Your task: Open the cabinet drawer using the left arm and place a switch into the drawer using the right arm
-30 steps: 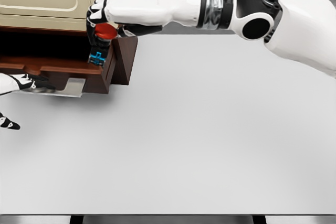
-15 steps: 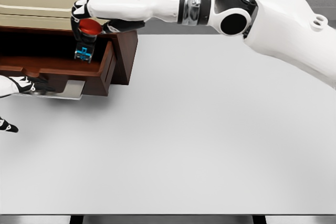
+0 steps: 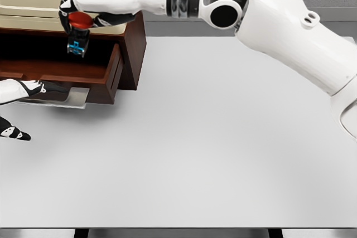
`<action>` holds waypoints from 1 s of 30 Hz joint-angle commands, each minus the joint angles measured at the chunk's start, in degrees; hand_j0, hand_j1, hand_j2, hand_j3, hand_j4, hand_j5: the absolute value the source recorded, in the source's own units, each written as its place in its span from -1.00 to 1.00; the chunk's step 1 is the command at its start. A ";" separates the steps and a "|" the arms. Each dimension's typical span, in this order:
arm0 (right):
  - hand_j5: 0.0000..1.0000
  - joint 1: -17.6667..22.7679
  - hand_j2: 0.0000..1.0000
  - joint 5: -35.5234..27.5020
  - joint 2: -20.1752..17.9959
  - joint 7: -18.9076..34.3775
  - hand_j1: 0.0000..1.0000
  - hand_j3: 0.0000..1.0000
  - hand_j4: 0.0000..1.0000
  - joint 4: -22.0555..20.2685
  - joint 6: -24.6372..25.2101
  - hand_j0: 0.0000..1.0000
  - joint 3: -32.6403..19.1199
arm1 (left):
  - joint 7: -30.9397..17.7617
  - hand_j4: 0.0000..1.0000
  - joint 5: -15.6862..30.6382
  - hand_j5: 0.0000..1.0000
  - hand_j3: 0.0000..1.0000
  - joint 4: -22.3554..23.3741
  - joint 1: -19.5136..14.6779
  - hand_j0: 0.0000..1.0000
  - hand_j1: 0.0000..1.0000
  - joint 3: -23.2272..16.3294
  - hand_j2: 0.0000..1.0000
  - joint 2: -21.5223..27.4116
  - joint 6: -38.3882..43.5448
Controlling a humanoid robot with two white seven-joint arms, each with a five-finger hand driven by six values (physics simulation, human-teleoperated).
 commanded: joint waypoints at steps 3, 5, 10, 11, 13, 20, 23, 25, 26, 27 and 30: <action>-0.01 0.18 -0.01 0.69 1.21 0.93 -0.01 -0.01 -0.01 1.53 0.05 -0.01 -1.78 | 0.05 1.00 0.97 1.00 1.00 0.00 0.01 1.00 1.00 0.20 1.00 0.69 0.08; -0.02 0.62 -0.02 0.69 1.21 0.93 -0.02 -0.02 -0.02 1.53 0.05 -0.02 -2.04 | 0.05 1.00 1.32 1.00 1.00 0.18 0.01 1.00 1.00 0.47 1.00 0.86 0.08; -0.02 0.62 -0.02 0.69 1.99 1.11 -0.02 -0.02 -0.02 1.79 0.05 -0.02 -2.04 | 0.05 1.00 2.46 1.00 1.00 0.18 0.01 1.00 1.00 0.47 1.00 4.11 0.08; -0.02 0.62 -0.02 0.78 3.05 1.20 -0.02 -0.02 -0.02 3.37 0.05 -0.02 -2.04 | 0.05 1.00 2.64 1.00 1.00 0.18 0.01 1.00 1.00 0.47 1.00 4.55 0.08; -0.02 0.62 -0.02 0.78 3.75 1.20 -0.02 -0.02 -0.02 3.90 0.05 -0.02 -2.22 | 0.05 1.00 2.99 1.00 1.00 0.27 0.01 1.00 1.00 0.47 1.00 5.69 0.08; -0.02 3.25 -0.02 4.91 6.21 1.90 -0.02 -0.02 -0.02 6.71 0.05 -0.02 -7.32 | -0.12 1.00 3.08 1.00 1.00 0.00 0.10 1.00 1.00 0.29 1.00 7.01 0.08; -0.02 3.25 -0.02 4.91 7.18 2.43 -0.02 -0.02 -0.02 8.56 0.05 -0.02 -7.84 | -0.12 1.00 3.16 1.00 1.00 -0.09 0.10 1.00 1.00 0.29 1.00 7.10 0.08; -0.02 3.34 -0.02 6.05 7.36 2.69 -0.02 -0.02 -0.02 8.65 0.05 -0.02 -8.98 | -0.12 1.00 3.16 1.00 1.00 -0.09 0.10 1.00 1.00 0.29 1.00 7.10 0.08; -0.02 3.52 -0.02 7.02 7.80 2.69 -0.02 -0.02 -0.02 9.17 0.05 -0.02 -9.78 | -0.12 1.00 3.08 1.00 1.00 -0.09 0.10 1.00 1.00 0.29 1.00 7.10 0.08; -0.02 3.78 -0.02 7.37 7.88 2.69 -0.02 -0.02 -0.02 9.79 0.05 -0.02 -10.04 | -0.12 1.00 3.08 1.00 1.00 -0.17 0.36 1.00 1.00 0.29 1.00 7.10 0.08; -0.02 3.78 -0.02 8.42 8.59 2.69 -0.02 -0.02 -0.02 9.96 0.05 -0.02 -10.13 | -0.12 1.00 2.99 1.00 1.00 -0.17 0.45 1.00 1.00 0.20 1.00 7.01 0.08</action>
